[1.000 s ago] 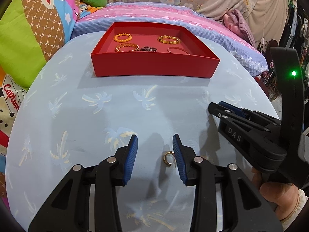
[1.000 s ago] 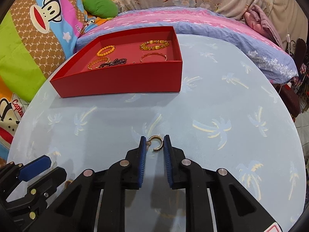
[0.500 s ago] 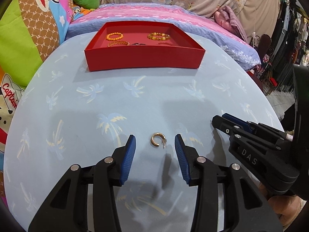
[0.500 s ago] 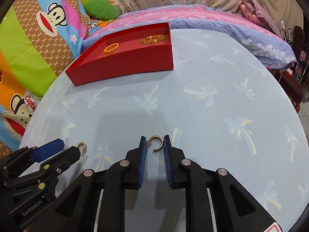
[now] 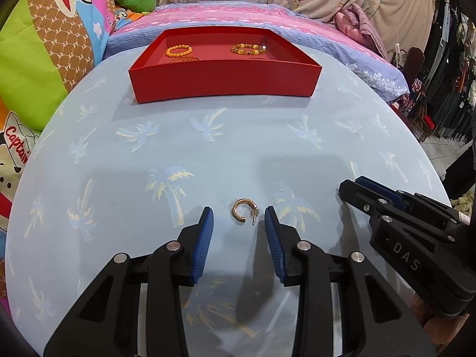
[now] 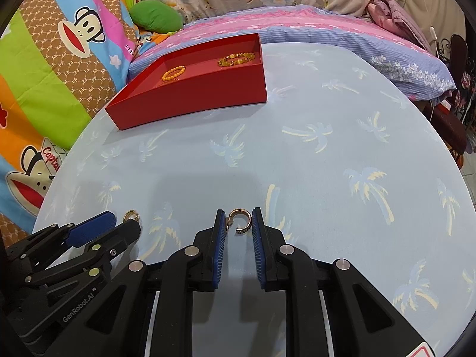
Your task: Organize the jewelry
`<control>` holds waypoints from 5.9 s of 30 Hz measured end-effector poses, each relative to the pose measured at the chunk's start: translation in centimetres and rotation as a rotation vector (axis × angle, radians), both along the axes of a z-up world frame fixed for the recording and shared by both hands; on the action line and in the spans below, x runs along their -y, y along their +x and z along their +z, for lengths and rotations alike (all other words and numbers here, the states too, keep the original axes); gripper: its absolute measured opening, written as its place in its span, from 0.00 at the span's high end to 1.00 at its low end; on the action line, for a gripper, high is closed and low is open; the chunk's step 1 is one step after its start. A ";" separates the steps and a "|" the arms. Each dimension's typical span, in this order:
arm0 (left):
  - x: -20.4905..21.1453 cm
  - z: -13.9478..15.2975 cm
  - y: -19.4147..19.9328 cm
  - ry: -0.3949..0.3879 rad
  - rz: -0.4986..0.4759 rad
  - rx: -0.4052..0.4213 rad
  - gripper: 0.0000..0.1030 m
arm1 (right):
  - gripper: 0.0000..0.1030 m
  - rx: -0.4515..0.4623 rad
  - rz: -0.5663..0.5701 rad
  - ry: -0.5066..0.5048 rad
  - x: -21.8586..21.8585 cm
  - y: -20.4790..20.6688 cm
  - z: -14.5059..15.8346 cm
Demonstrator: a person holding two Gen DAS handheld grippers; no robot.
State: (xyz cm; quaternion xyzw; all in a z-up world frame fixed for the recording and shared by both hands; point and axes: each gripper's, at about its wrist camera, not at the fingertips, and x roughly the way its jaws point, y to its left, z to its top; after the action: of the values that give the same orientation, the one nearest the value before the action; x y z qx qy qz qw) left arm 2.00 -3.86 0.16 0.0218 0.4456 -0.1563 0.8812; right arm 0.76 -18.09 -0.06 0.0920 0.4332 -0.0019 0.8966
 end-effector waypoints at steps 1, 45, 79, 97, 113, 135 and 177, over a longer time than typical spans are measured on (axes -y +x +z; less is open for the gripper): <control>0.1 0.0 0.1 0.004 0.001 0.001 0.67 | 0.83 0.000 0.000 -0.001 0.0 0.0 0.0; 0.5 7.5 9.4 -0.039 0.010 0.132 0.83 | 0.83 0.161 0.085 -0.001 -2.0 8.7 7.5; 2.0 5.4 28.3 0.006 0.001 0.084 0.83 | 0.83 0.057 0.083 0.049 -0.5 28.4 4.8; 1.8 4.1 30.3 -0.001 0.044 0.033 0.78 | 0.80 0.013 0.072 0.039 -0.6 29.8 4.0; 1.8 5.3 27.8 0.047 0.051 0.087 0.67 | 0.79 0.046 0.046 0.002 -0.4 27.2 5.3; 0.5 7.1 20.0 0.035 0.080 0.123 0.48 | 0.60 0.107 0.002 -0.067 -0.4 18.8 7.6; -3.2 4.9 14.9 0.050 0.238 0.137 0.07 | 0.13 0.121 -0.038 -0.126 -0.4 13.4 6.5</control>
State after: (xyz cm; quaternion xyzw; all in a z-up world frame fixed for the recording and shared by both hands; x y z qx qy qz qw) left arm 16.87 -0.64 5.10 0.0015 0.3876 -0.0374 0.9211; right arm 14.14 -17.65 6.43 0.0435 0.3754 -0.0405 0.9249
